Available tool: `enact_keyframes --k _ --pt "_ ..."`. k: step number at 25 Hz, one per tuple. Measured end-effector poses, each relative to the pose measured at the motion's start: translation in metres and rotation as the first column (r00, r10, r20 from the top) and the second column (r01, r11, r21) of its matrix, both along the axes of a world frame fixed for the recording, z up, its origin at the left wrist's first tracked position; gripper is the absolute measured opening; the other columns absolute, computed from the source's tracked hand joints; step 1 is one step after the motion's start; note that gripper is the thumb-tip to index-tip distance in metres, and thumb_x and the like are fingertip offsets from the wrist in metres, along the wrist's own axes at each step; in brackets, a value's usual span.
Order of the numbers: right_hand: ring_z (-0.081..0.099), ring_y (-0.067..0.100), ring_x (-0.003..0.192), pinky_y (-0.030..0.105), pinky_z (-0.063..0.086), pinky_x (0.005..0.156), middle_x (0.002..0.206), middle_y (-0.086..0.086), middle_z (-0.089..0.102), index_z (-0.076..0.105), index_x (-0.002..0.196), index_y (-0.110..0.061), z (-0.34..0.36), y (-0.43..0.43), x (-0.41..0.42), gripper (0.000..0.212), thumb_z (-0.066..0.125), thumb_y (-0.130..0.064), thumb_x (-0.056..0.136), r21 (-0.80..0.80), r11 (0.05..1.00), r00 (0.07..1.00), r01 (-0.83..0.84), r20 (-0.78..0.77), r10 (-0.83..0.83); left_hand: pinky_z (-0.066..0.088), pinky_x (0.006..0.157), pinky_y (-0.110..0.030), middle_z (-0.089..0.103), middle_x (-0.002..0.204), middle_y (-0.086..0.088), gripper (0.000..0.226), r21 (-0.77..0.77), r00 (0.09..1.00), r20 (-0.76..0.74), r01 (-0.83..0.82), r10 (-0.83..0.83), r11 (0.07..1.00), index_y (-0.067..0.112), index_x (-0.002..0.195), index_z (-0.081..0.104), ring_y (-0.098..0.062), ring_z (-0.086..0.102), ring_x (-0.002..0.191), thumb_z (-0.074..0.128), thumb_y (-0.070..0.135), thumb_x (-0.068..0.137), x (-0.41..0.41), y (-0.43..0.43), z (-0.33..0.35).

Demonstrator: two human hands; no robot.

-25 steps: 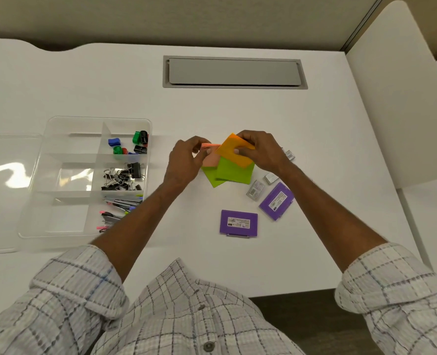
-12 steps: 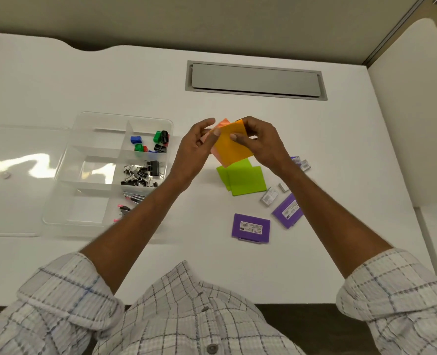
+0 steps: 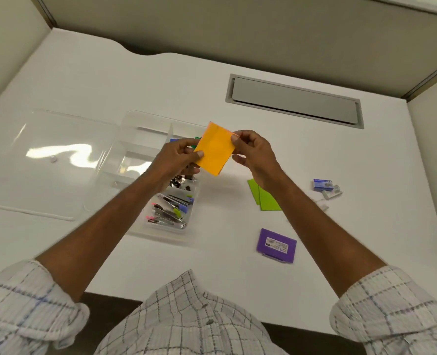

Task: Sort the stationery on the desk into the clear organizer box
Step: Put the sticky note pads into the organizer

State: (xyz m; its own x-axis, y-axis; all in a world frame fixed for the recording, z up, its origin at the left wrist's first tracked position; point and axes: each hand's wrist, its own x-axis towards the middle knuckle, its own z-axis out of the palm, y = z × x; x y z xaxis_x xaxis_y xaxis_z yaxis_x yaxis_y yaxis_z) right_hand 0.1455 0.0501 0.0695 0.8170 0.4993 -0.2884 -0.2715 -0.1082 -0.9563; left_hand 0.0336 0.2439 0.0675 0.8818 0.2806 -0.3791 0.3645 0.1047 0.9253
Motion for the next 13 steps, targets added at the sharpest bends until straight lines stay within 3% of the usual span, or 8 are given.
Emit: enact_keyframes --k 6,10,13 --pt "0.071 0.018 0.081 0.03 0.06 0.074 0.094 0.013 0.071 0.061 0.118 -0.01 0.014 0.078 -0.021 0.028 0.069 -0.018 0.092 -0.05 0.996 0.997 -0.072 -0.005 0.072 0.059 0.07 -0.032 0.063 0.117 -0.009 0.053 -0.087 0.967 -0.017 -0.254 0.254 0.963 0.013 0.135 0.054 -0.02 0.067 0.099 0.074 0.018 0.087 -0.007 0.09 0.014" --pt "0.072 0.013 0.073 0.031 0.062 0.075 0.087 0.007 0.075 0.067 0.111 -0.01 0.011 0.137 -0.036 0.02 0.069 -0.015 0.091 -0.073 0.991 0.993 0.114 -0.024 -0.116 0.059 0.07 -0.031 0.061 0.131 -0.013 0.054 -0.143 0.94 -0.066 -0.34 0.334 0.93 0.01 0.137 0.053 -0.024 0.068 0.102 0.074 0.019 0.088 -0.006 0.132 0.009" --pt "0.073 0.018 0.074 0.043 0.062 0.084 0.084 0.008 0.075 0.069 0.104 -0.007 0.004 0.166 -0.044 0.018 0.071 -0.014 0.089 -0.103 0.968 0.969 0.229 -0.073 -0.237 0.061 0.071 -0.028 0.064 0.127 -0.016 0.052 -0.081 0.955 -0.041 -0.297 0.294 0.951 0.008 0.135 0.055 -0.028 0.069 0.104 0.074 0.009 0.086 -0.01 0.155 -0.002"
